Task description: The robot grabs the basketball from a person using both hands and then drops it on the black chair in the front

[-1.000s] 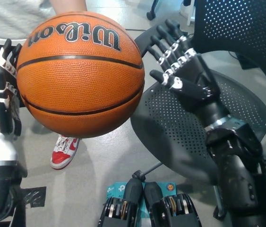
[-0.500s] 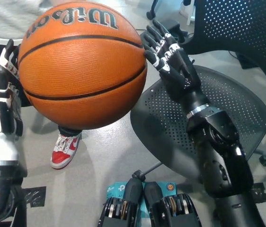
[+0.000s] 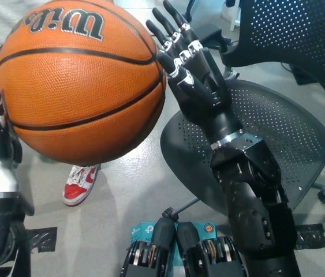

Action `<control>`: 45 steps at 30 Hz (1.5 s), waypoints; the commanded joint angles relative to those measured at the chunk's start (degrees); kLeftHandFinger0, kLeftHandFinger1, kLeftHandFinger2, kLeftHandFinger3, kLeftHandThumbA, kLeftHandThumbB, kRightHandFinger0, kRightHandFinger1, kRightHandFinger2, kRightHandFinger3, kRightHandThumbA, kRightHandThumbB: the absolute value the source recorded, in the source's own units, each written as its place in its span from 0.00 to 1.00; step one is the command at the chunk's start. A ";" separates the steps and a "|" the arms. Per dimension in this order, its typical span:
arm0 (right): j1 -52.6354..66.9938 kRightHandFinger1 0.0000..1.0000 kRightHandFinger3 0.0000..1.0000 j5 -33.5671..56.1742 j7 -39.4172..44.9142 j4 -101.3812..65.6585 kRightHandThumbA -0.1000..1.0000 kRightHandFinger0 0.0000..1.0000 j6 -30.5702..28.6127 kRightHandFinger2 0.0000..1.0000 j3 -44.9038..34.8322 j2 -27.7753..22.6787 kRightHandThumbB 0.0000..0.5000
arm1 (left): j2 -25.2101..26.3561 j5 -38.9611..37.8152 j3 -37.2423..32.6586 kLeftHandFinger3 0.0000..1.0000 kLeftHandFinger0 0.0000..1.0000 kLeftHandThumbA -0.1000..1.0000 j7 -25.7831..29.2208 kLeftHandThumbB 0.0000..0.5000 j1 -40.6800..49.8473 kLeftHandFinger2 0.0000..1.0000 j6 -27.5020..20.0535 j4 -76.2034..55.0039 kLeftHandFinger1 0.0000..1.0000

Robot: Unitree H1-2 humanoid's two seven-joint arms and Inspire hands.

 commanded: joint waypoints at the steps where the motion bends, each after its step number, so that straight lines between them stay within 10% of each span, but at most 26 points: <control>1: -1.39 1.00 1.00 -1.53 4.61 0.30 1.00 1.00 -0.34 1.00 5.46 3.38 0.93 | 0.13 2.65 -3.79 1.00 1.00 1.00 -1.96 0.21 -2.50 1.00 0.06 0.06 1.00; 3: -1.52 1.00 1.00 -7.85 4.17 3.48 1.00 1.00 -5.11 1.00 8.68 3.16 0.89 | 0.28 4.95 -5.13 1.00 1.00 1.00 -1.88 0.09 -2.85 1.00 0.44 0.15 1.00; 10: -1.67 1.00 1.00 -23.09 -4.08 16.03 1.00 1.00 -20.17 1.00 13.35 5.92 0.48 | -2.51 6.59 -8.34 1.00 1.00 1.00 -0.95 0.28 -3.29 1.00 2.95 1.08 1.00; 19: -4.31 1.00 1.00 -27.05 -8.88 23.75 1.00 1.00 -23.48 1.00 14.10 7.06 0.52 | -3.09 5.19 -9.65 1.00 1.00 1.00 -1.29 0.12 -5.02 1.00 1.64 5.07 1.00; 25: -6.08 1.00 1.00 -23.32 -10.09 25.43 1.00 1.00 -23.12 1.00 12.22 8.95 0.39 | -3.73 -0.54 -9.42 1.00 1.00 1.00 -3.00 0.23 -6.25 1.00 7.61 3.73 1.00; 39: -7.02 1.00 1.00 -18.69 -10.49 20.41 1.00 1.00 -19.21 1.00 11.71 8.32 0.51 | -3.85 -0.39 -10.59 1.00 1.00 1.00 -1.71 0.30 -9.61 1.00 13.43 0.39 1.00; 45: -10.23 1.00 1.00 -22.72 -12.19 14.01 1.00 1.00 -18.52 1.00 12.82 5.69 0.44 | -3.24 2.34 -12.03 1.00 1.00 1.00 -0.67 0.21 -14.00 1.00 14.60 -3.23 1.00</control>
